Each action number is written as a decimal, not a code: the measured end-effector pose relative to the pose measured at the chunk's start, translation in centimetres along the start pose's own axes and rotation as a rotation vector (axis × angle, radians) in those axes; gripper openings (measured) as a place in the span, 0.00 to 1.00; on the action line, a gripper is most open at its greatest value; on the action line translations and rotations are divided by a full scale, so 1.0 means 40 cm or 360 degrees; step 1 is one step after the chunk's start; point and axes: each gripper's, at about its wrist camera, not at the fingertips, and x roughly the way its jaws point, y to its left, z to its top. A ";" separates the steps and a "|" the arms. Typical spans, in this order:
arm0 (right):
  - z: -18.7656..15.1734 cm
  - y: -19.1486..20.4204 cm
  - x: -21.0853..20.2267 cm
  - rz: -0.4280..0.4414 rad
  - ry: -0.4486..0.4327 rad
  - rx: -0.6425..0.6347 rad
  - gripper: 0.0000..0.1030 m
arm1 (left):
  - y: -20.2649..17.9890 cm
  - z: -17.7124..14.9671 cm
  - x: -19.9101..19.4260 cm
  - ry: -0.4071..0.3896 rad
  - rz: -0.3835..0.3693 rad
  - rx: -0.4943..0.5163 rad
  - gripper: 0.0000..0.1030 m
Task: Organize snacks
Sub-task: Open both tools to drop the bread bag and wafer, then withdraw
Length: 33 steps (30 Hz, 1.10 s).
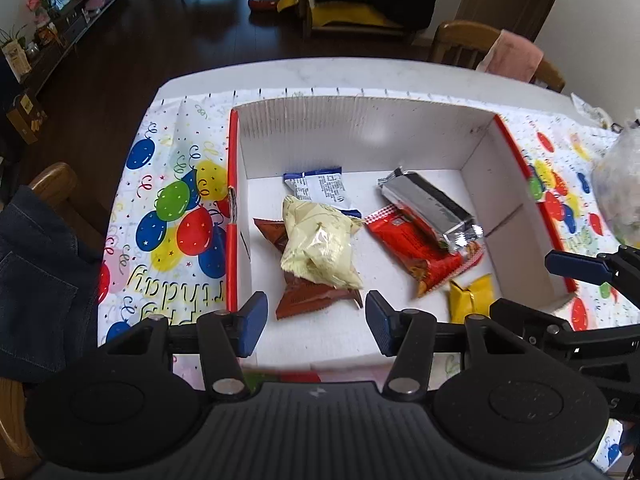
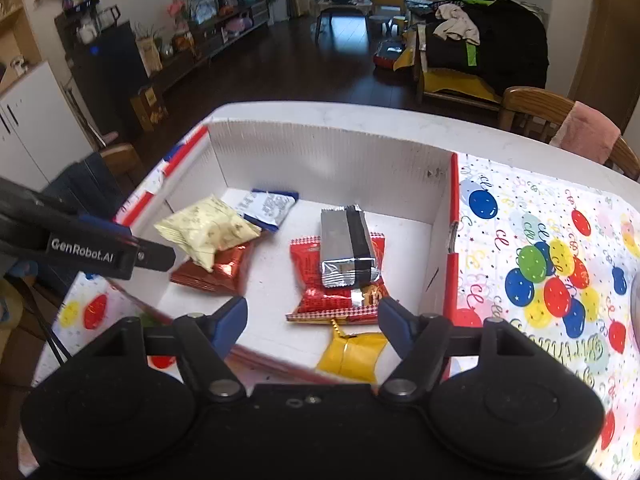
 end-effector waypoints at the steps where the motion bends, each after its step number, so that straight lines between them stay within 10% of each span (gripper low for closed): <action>1: -0.004 0.004 -0.012 0.0002 -0.0015 0.0004 0.72 | 0.001 -0.007 -0.011 -0.0010 -0.0010 0.0000 0.53; 33: -0.172 0.157 -0.256 0.0104 -0.0352 0.0058 1.00 | 0.060 -0.315 -0.312 -0.0452 -0.0097 0.0084 0.76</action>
